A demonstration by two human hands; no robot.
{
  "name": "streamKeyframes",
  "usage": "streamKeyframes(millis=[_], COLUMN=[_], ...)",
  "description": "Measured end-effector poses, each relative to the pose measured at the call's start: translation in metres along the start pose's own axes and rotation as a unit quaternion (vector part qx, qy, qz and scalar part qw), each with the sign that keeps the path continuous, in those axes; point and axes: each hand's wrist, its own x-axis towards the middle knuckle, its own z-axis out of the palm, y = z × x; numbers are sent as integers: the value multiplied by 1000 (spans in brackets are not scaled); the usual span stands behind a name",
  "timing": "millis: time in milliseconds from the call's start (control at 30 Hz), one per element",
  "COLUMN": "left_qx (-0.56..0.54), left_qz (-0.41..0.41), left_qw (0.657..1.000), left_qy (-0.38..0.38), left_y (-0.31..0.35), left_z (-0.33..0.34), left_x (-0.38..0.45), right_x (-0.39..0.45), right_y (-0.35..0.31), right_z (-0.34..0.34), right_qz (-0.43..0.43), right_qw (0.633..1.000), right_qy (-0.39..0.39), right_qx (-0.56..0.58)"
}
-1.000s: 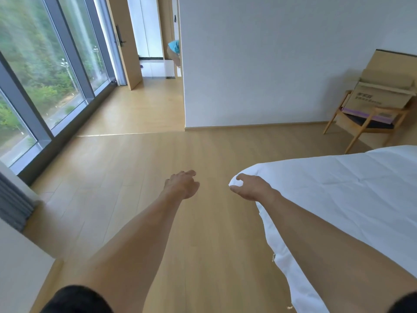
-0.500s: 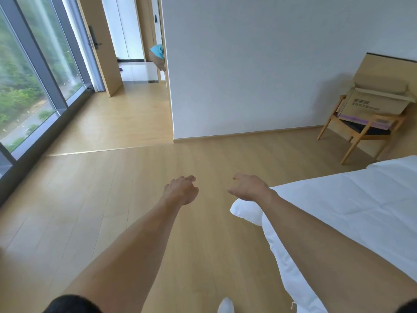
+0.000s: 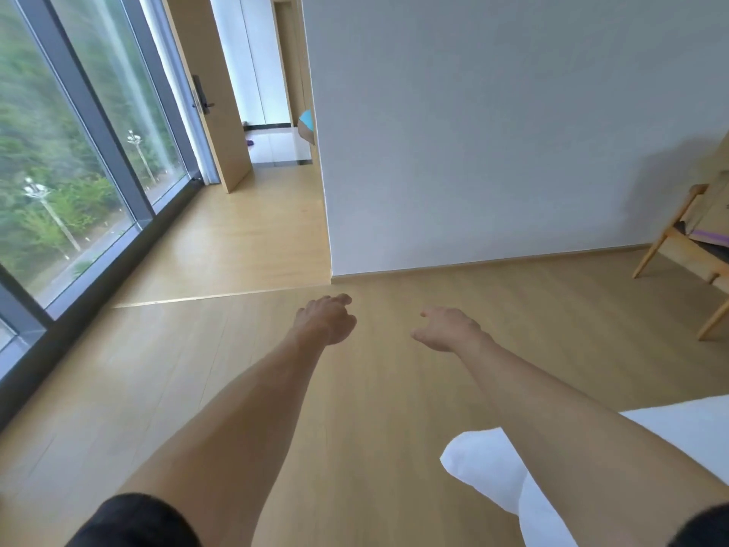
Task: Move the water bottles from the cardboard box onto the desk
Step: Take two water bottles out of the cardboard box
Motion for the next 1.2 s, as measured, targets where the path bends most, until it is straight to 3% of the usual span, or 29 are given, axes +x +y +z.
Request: streamKeyframes(millis=[267, 900, 1200], left_qx=[9, 47, 86], left_qz=[24, 291, 366], left_qw=[1000, 952, 919], left_qy=[-18, -86, -122], left_y=[57, 298, 396], left_z=[-6, 8, 17], left_x=[129, 465, 557], right_x=[112, 341, 408], right_y=[25, 176, 238], right_z=[-38, -160, -195], right_qz=[4, 264, 337], right_qw=[1000, 964, 940], right_qy=[-5, 33, 47], right_qx=[2, 24, 37])
